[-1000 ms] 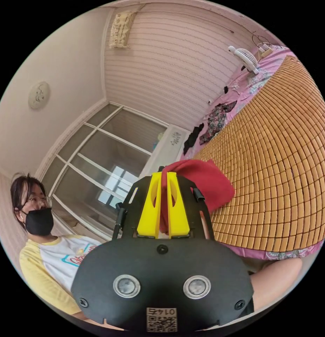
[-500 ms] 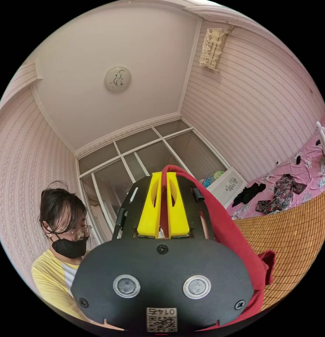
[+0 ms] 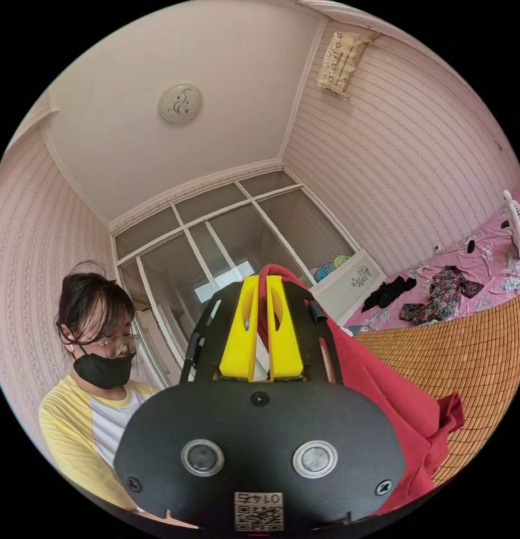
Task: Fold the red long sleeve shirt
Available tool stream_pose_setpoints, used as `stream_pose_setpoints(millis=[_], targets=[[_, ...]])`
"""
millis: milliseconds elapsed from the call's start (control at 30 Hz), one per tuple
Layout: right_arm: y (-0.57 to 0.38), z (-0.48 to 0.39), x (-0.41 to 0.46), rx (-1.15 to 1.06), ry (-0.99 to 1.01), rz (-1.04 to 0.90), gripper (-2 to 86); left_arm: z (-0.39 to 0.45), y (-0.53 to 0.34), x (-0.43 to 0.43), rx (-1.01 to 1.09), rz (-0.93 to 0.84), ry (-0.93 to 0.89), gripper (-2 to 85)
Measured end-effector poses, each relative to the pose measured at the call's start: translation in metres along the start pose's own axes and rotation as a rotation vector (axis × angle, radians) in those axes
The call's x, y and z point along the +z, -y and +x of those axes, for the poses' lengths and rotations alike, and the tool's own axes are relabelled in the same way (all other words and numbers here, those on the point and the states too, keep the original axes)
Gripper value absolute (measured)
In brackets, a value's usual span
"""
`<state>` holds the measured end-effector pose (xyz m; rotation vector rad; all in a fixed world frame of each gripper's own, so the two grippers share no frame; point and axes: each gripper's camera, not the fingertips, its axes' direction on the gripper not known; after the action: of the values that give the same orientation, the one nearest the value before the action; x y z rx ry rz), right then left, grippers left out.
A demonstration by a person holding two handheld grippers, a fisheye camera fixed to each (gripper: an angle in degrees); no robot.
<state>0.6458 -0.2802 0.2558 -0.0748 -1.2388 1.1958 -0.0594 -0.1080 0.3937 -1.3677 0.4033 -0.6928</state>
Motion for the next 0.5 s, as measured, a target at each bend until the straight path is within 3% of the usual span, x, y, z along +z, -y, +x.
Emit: stream_pose_setpoints(millis=[100,200,267,500], targets=[[0.013,-0.027,0.004,-0.100,0.035,-0.032,1.1,-0.011,-0.020,0.041,-0.070,-0.096,-0.112,11.3],[0.015,-0.043,0.004,-0.151,0.039,-0.046,1.1,-0.030,-0.032,0.061,-0.271,-0.093,-0.214,16.3],[0.011,-0.043,0.004,-0.136,0.040,-0.046,1.1,-0.046,-0.049,0.087,-0.450,-0.108,-0.513,18.0],[-0.002,-0.050,0.023,-0.130,0.026,-0.085,1.2,-0.029,-0.082,0.119,-0.636,-0.165,-1.044,16.8]])
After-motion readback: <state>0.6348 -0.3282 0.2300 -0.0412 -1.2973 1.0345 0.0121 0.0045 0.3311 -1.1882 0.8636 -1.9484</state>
